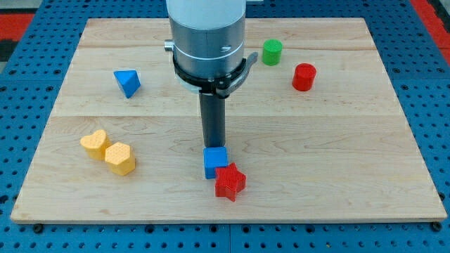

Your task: Push the red circle towards the blue cube

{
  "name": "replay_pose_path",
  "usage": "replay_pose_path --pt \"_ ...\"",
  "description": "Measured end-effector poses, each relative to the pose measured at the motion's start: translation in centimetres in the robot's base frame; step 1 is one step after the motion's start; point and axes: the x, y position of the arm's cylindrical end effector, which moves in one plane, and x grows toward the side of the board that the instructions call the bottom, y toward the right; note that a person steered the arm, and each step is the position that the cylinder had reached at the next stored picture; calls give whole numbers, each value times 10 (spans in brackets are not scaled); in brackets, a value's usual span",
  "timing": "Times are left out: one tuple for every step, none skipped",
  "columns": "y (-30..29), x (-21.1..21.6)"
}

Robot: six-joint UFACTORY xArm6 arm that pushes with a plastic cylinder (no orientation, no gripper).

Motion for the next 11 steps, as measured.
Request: replay_pose_path --pt "-14 -5" --pt "-14 -13" --pt "-3 -40" --pt "81 -38" --pt "195 -66" --pt "269 -107" --pt "266 -152" --pt "208 -178" --pt "160 -162" --pt "149 -111" --pt "139 -81"
